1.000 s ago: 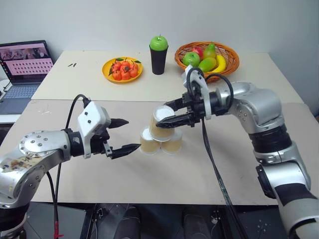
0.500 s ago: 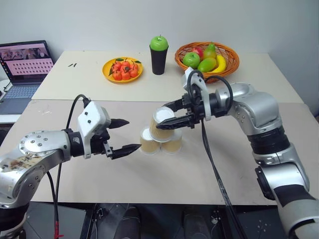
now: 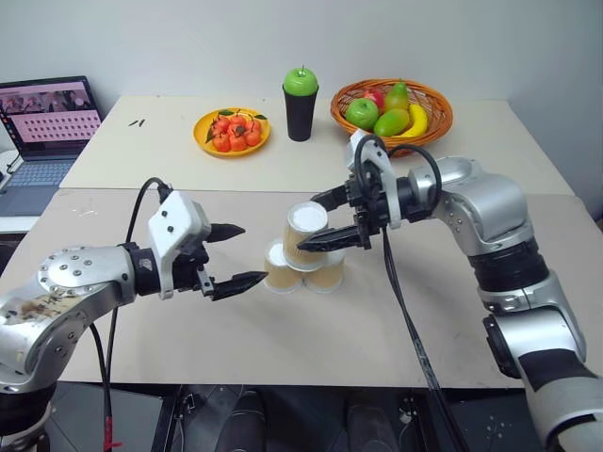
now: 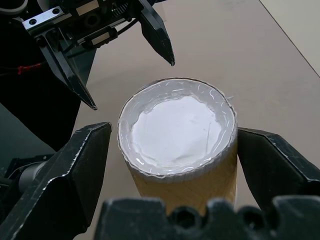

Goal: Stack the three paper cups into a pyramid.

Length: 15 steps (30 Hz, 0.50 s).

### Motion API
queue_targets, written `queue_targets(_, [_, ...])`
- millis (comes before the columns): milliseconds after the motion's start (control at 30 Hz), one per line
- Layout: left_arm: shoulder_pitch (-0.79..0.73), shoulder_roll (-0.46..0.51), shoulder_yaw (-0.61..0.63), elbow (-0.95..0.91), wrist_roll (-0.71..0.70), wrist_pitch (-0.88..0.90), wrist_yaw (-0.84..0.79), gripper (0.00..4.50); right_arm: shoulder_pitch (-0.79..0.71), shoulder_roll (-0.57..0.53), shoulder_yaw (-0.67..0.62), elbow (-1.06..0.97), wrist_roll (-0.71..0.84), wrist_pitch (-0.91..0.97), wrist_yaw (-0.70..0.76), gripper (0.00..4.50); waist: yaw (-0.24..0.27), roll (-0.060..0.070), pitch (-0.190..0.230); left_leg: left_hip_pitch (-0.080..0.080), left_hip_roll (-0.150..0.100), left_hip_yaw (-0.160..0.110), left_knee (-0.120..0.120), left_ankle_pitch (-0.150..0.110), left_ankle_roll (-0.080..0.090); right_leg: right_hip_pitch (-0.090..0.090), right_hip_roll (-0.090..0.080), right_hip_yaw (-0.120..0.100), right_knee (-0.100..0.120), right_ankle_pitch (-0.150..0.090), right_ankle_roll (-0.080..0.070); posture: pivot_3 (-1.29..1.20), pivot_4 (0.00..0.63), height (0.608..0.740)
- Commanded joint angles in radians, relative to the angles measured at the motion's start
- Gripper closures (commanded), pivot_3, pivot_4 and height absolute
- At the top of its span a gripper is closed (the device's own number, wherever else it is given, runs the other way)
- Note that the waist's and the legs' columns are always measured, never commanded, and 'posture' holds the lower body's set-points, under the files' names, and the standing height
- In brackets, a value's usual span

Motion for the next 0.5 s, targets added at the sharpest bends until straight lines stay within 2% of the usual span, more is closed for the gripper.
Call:
queue_targets(33, [-0.018, -0.007, 0.002, -0.026, 0.003, -0.014, 0.010, 0.00, -0.034, -0.006, -0.036, -0.046, 0.034, 0.014, 0.012, 0.04, -0.001, 0.000, 0.000, 0.000, 0.000, 0.000, 0.000, 0.000, 0.000, 0.000, 0.000, 0.000, 0.000, 0.000, 0.000, 0.00, 0.150, 0.739])
queue_targets(500, [-0.026, -0.017, -0.011, -0.023, 0.011, -0.019, 0.011, 0.00, -0.058, 0.016, -0.055, -0.013, 0.018, -0.009, -0.036, 0.04, 0.000, 0.000, 0.000, 0.000, 0.000, 0.000, 0.000, 0.000, 0.000, 0.000, 0.000, 0.000, 0.000, 0.000, 0.000, 0.00, 0.150, 0.739])
